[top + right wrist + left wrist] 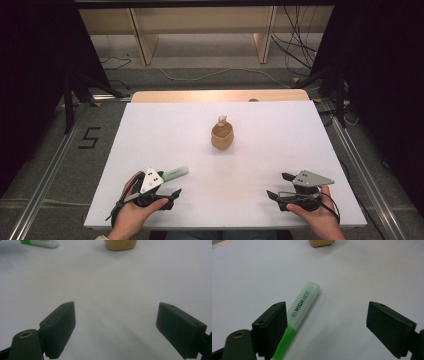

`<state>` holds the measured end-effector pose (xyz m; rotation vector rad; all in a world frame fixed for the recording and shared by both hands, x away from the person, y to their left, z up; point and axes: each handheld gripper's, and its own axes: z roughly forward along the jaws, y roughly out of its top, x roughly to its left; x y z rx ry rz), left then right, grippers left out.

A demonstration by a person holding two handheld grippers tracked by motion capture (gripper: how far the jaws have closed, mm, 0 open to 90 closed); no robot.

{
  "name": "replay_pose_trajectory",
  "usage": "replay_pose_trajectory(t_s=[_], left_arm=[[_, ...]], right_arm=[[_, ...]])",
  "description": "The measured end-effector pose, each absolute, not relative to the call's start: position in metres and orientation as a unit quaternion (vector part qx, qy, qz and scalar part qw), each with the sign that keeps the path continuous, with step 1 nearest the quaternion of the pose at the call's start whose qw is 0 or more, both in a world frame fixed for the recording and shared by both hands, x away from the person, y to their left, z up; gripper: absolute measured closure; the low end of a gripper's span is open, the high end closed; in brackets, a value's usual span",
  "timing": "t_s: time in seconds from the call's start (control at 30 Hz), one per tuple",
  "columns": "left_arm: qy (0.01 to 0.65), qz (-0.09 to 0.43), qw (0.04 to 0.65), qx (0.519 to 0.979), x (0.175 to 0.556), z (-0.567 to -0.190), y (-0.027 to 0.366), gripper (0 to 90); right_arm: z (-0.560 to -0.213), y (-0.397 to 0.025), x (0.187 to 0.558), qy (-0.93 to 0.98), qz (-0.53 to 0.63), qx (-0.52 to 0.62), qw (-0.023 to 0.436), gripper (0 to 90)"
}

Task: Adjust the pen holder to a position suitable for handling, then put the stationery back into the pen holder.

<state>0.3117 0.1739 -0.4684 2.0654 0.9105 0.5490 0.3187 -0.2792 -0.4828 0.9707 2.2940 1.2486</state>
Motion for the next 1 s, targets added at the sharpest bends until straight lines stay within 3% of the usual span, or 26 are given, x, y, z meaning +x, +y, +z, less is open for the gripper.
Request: replay_pose_trajectory(t_s=[0.33,0.57,0.7,1.0], left_arm=[[0.361,0.223,0.397,0.814,0.31,-0.47,0.175,18.0],[0.368,0.22,0.41,0.805,0.313,-0.469,0.174,30.6],[0.359,0.231,0.415,0.803,0.312,-0.466,0.174,44.7],[0.388,0.224,0.401,0.799,0.326,-0.461,0.164,87.3]], right_arm=[[-0.482,-0.276,0.321,0.811,0.44,0.342,0.176,16.7],[-0.482,-0.278,0.321,0.81,0.443,0.341,0.177,16.7],[-0.482,-0.276,0.32,0.811,0.442,0.342,0.175,16.7],[-0.482,-0.276,0.317,0.813,0.441,0.337,0.176,16.7]])
